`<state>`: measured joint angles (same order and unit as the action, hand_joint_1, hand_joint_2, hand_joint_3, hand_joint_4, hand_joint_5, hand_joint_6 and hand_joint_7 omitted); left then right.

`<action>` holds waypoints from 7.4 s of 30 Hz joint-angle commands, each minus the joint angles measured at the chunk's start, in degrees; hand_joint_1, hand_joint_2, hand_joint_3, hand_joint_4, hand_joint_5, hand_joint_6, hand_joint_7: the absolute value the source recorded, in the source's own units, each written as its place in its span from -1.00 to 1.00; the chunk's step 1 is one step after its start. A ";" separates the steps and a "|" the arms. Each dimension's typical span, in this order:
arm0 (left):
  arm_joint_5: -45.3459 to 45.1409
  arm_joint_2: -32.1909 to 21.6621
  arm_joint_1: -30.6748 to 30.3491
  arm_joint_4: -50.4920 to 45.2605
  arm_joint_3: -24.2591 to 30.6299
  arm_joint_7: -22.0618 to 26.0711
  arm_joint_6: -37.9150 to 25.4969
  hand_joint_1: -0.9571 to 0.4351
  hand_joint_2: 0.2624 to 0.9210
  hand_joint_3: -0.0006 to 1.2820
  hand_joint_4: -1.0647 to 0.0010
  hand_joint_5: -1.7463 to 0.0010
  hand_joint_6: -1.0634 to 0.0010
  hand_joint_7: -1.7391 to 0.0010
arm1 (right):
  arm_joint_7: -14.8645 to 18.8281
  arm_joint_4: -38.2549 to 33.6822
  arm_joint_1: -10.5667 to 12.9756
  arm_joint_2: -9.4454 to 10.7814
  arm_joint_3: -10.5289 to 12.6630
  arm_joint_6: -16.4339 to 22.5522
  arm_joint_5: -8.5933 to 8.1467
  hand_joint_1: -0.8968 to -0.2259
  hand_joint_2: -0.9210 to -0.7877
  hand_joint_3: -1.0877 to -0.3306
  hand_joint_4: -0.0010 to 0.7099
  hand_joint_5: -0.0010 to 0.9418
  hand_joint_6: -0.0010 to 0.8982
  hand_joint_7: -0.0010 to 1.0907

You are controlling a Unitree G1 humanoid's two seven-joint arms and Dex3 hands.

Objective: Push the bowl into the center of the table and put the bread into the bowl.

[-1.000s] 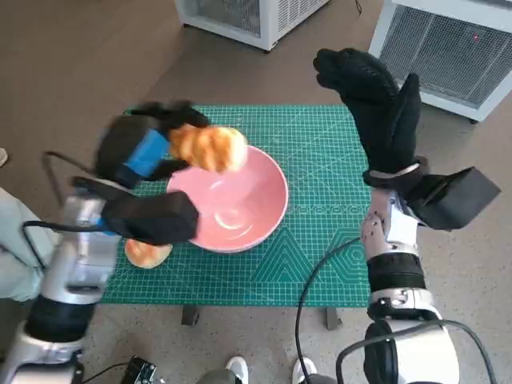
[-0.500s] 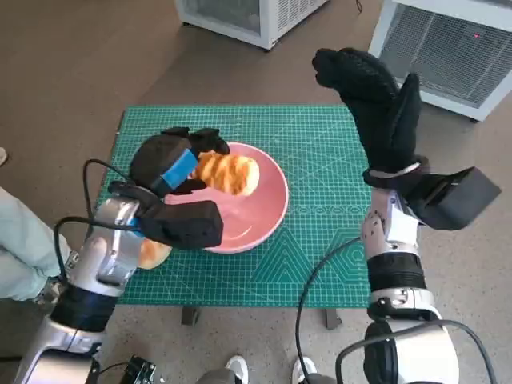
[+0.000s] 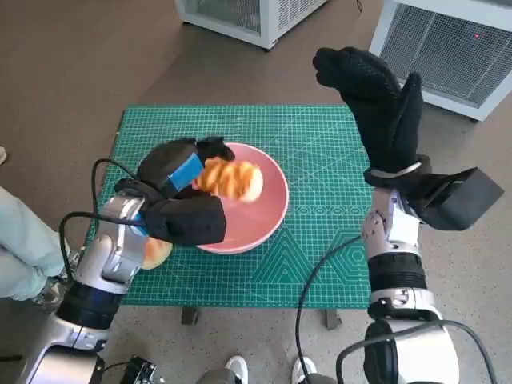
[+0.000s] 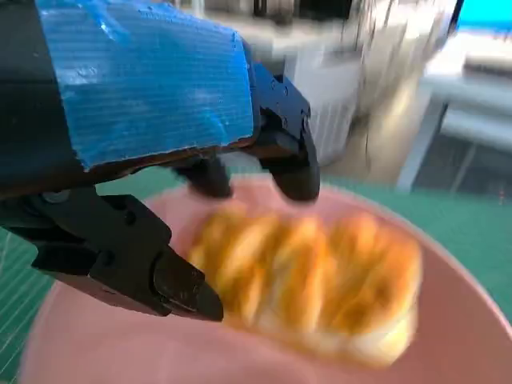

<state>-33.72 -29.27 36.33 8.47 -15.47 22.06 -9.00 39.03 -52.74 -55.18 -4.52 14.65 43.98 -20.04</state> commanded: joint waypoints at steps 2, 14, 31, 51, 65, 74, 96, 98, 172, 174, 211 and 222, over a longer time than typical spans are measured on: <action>0.39 -1.51 -2.14 -7.17 1.79 3.12 -3.46 -0.01 0.51 -0.93 0.99 1.00 0.80 0.81 | -0.53 -0.02 1.69 -0.45 -0.35 -0.73 0.53 -0.36 -1.00 -0.47 -0.59 -0.99 -1.00 -0.09; 4.43 -6.70 -9.21 -26.58 10.34 11.82 -10.30 -0.10 0.46 -0.96 1.00 1.00 0.89 0.85 | -0.74 -0.07 2.02 -0.16 -0.59 -0.73 0.55 -0.37 -1.00 -0.47 -0.59 -0.99 -1.00 -0.12; 8.87 -14.17 -27.26 -45.08 26.59 16.84 -14.84 -0.03 0.38 -1.00 1.00 1.00 0.85 0.83 | 0.24 0.25 2.42 -0.08 0.01 -2.13 -0.88 -0.39 -1.00 -0.45 -0.58 -0.99 -1.00 -0.08; 4.09 -12.45 -35.09 -42.69 23.42 11.85 -19.13 0.01 0.41 -0.99 1.00 1.00 0.80 0.84 | 1.04 -0.47 2.16 0.43 0.02 -2.52 -0.91 -0.36 -1.00 -0.43 -0.57 -0.98 -1.00 -0.06; -1.51 -9.95 -30.84 -32.33 14.70 7.48 -21.70 0.00 0.43 -0.99 0.94 0.99 0.70 0.87 | 1.29 -0.61 2.01 -0.20 0.06 -3.01 -0.69 -0.29 -1.00 -0.45 -0.57 -0.97 -1.00 -0.06; -5.19 -8.10 -27.22 -24.70 9.00 6.35 -24.31 0.01 0.44 -0.99 0.88 0.99 0.60 0.90 | 1.81 0.17 2.33 -0.64 0.21 -3.49 -0.96 -0.33 -1.00 -0.45 -0.56 -0.97 -1.00 -0.07; -5.36 -5.55 -22.89 -11.81 2.60 3.96 -23.57 0.26 0.51 -0.98 0.62 0.95 0.36 0.91 | 2.50 1.24 2.75 -0.94 0.48 -3.76 -1.17 -0.34 -1.00 -0.43 -0.56 -0.96 -1.00 -0.07; -5.77 -5.69 -22.66 -10.56 2.11 2.44 -22.22 0.32 0.56 -0.97 0.47 0.93 0.19 0.87 | 2.62 1.22 2.77 -0.93 0.49 -3.75 -1.21 -0.34 -1.00 -0.43 -0.56 -0.96 -1.00 -0.07; -5.80 2.11 5.37 -10.10 -2.61 1.33 -6.07 0.38 0.91 -0.88 -0.42 -0.24 -0.25 -0.32 | 1.70 6.49 5.29 -1.61 -0.49 -6.82 -1.02 -0.42 -1.00 -0.28 -0.57 -0.93 -1.00 -0.17; -6.10 2.65 5.46 -8.49 -3.25 1.47 -6.71 0.38 0.93 -0.89 -0.39 -0.28 -0.22 -0.32 | 1.41 6.95 5.47 -1.78 -0.52 -6.78 -0.83 -0.41 -1.00 -0.28 -0.57 -0.93 -1.00 -0.16; 6.00 0.56 2.07 -12.35 3.87 15.49 -13.89 -0.38 0.95 -0.96 1.00 1.00 0.89 0.90 | -1.06 9.52 5.72 -1.98 -2.47 -6.34 0.47 -0.32 -1.00 -0.34 -0.60 -0.91 -1.00 -0.17; 24.40 -0.22 -2.72 -18.77 20.67 14.65 -9.60 -0.46 1.00 -0.92 1.00 1.00 0.89 0.89 | -2.26 12.31 6.24 -2.30 -3.26 -7.13 0.79 -0.32 -1.00 -0.35 -0.61 -0.90 -1.00 -0.17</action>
<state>-13.99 -29.70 35.05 -8.58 0.49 38.10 -20.93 37.38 -41.10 -50.47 -6.54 11.82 37.86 -19.88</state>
